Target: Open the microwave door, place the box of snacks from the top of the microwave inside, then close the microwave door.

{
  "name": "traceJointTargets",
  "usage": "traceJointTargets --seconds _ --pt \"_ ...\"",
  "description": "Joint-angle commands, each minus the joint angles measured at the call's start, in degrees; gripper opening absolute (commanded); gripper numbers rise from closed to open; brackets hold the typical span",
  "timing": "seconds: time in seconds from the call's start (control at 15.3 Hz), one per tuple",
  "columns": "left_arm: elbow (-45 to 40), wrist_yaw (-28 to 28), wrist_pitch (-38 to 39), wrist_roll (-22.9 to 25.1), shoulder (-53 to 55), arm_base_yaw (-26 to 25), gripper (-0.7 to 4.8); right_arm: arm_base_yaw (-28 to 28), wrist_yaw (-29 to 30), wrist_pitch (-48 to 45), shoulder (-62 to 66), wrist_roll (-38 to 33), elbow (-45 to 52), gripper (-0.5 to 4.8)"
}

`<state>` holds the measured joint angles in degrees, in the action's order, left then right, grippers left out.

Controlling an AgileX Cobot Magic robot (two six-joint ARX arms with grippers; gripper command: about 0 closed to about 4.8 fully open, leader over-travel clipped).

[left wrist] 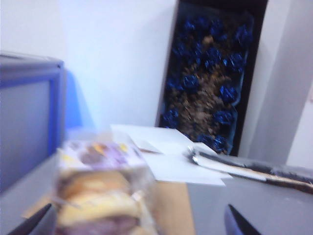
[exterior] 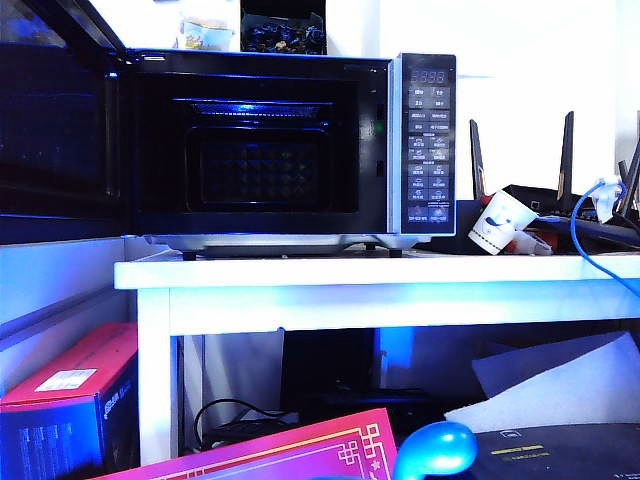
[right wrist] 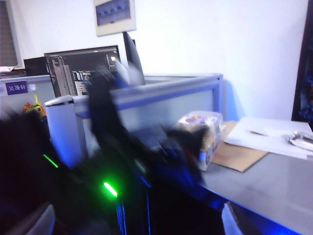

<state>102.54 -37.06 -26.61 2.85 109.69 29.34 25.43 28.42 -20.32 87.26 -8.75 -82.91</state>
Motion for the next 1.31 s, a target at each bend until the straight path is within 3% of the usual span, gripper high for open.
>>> traceJointTargets --seconds 0.07,0.33,0.91,1.31 --pt "0.2 -2.7 -6.8 1.2 1.7 0.2 4.79 0.2 1.3 -2.3 -1.0 -0.6 -0.3 4.79" --pt "0.2 -6.6 -9.5 1.6 2.1 0.2 4.79 0.3 2.6 -2.3 -1.0 -1.9 -0.3 4.79" --pt "0.2 -6.4 -8.3 1.6 3.7 -2.6 4.79 0.4 5.0 -2.8 -1.5 -3.7 -0.3 4.79" --pt "11.7 -1.3 -1.7 1.7 9.0 -3.1 4.79 0.4 5.0 -5.0 -1.9 -6.1 -0.3 4.79"
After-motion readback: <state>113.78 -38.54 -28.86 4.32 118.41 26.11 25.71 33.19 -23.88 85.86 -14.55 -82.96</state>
